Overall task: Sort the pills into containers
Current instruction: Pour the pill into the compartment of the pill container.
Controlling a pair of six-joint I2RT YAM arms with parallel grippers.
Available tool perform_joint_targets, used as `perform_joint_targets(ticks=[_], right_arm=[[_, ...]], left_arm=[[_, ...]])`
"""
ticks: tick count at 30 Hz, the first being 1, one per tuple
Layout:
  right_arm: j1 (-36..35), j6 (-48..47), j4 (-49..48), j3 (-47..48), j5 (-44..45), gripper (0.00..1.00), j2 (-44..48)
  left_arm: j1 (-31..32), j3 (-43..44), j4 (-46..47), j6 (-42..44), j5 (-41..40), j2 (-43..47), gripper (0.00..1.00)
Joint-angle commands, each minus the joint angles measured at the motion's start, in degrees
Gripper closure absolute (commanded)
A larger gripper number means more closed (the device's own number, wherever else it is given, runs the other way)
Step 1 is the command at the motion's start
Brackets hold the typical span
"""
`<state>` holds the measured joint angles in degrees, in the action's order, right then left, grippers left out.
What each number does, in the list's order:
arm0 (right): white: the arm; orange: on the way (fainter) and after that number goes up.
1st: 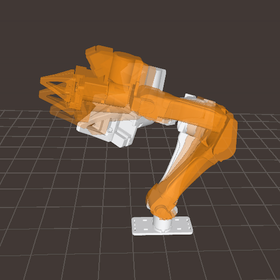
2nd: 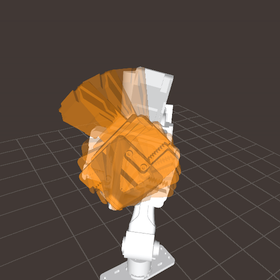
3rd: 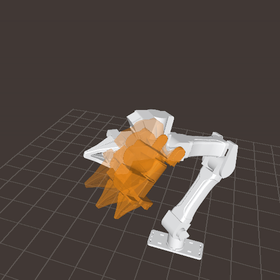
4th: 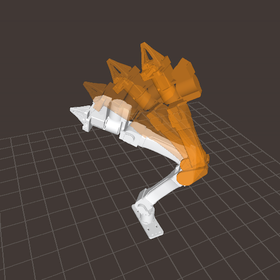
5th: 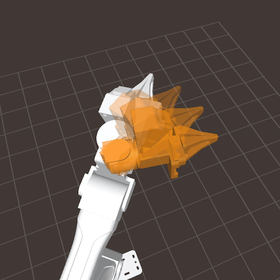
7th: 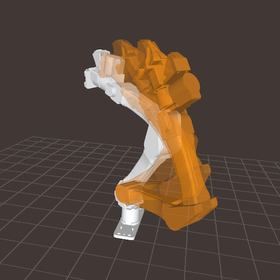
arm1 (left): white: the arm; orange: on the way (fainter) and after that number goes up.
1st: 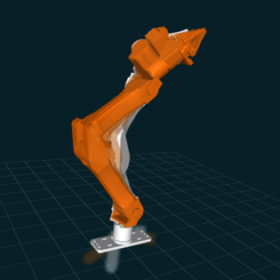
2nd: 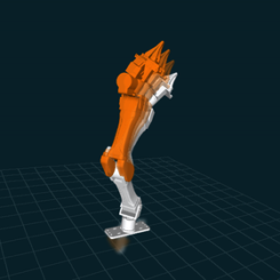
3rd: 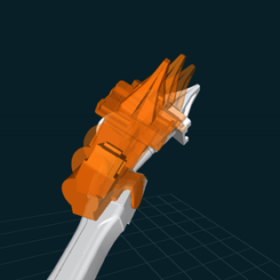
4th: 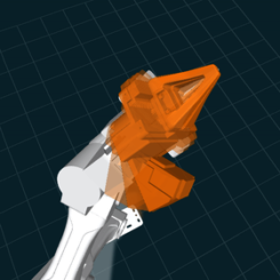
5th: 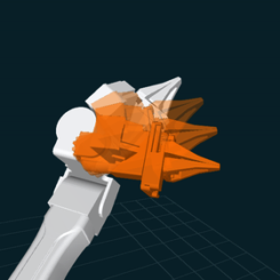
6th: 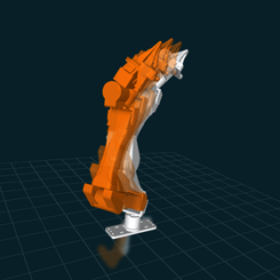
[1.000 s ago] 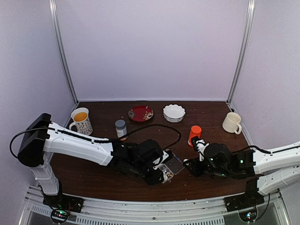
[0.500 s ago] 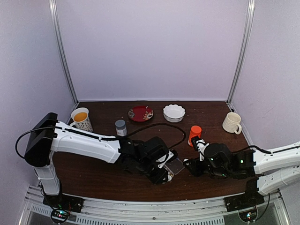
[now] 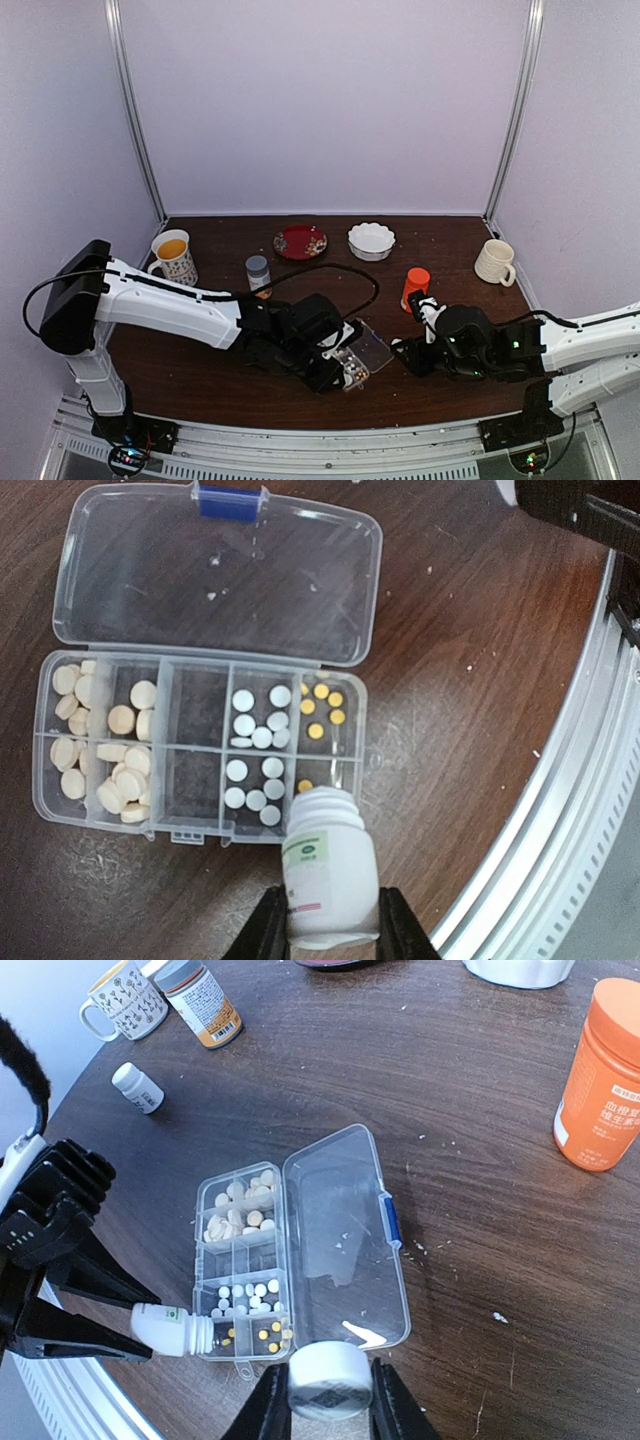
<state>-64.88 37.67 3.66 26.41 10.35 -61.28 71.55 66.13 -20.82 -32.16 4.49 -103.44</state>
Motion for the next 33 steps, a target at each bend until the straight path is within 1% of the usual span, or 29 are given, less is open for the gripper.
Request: perform_joint_targets(ticks=[1,4,14,25,29,33], right_arm=[[0.2,0.1,-0.1,-0.4,0.9,1.00,0.6],[0.2,0.0,-0.1,-0.4,1.0,1.00,0.6],[0.2,-0.1,0.1,-0.3,1.0,1.00,0.8],[0.3,-0.2,0.4,-0.1,1.2,1.00,1.1],[0.3,-0.2,0.2,-0.1,1.0,1.00,0.8],[0.2,-0.2,0.1,-0.2,1.1,1.00,0.9]], left_arm=[[-0.5,-0.9,2.2,-1.1,-0.2,1.2,1.00],[-0.6,1.0,-0.1,-0.4,0.7,-0.1,1.00],[-1.8,8.1,-12.3,1.8,2.5,-3.5,1.00],[-1.9,11.7,-14.4,3.0,3.6,-5.9,1.00],[-2.2,16.2,-20.4,4.4,3.3,-7.6,1.00],[-2.2,19.3,-24.1,4.8,4.7,-9.9,1.00]])
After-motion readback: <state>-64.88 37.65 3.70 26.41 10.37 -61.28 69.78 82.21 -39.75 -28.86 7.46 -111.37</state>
